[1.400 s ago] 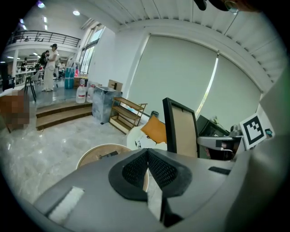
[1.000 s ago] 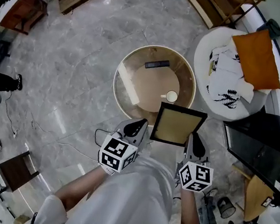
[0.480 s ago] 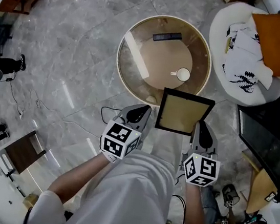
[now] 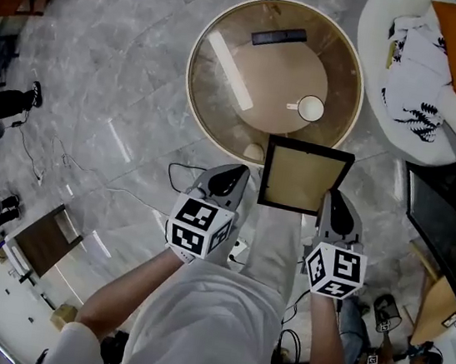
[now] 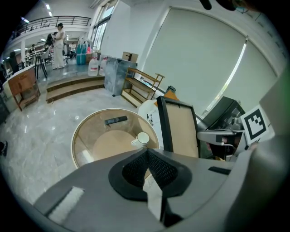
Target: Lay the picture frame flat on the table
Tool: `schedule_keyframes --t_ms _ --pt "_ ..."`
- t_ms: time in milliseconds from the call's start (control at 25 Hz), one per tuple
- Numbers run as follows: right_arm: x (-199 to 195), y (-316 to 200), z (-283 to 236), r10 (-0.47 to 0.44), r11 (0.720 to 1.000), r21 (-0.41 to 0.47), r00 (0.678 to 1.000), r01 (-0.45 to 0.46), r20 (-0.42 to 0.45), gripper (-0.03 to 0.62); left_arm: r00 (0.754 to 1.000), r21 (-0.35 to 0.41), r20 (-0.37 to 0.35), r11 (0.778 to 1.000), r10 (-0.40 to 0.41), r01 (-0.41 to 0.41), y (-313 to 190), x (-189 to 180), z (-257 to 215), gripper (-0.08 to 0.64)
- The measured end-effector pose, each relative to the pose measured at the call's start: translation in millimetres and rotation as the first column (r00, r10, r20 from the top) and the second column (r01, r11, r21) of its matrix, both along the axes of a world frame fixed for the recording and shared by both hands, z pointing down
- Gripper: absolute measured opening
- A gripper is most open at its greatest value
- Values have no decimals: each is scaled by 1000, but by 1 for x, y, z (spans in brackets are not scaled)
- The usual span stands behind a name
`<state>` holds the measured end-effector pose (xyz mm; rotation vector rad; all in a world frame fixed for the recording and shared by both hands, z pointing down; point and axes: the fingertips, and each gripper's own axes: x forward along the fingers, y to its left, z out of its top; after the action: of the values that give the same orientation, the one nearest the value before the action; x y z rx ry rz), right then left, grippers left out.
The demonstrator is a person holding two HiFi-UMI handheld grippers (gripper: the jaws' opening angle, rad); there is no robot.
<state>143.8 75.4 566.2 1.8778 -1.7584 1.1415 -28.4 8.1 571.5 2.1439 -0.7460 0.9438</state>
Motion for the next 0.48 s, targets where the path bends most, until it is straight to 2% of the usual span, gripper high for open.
schedule_keyframes --t_ms 480 --pt "-10 9 111 59 991 -121 997 -54 42 35 997 -31 44 998 -57 58 5 1 93 5"
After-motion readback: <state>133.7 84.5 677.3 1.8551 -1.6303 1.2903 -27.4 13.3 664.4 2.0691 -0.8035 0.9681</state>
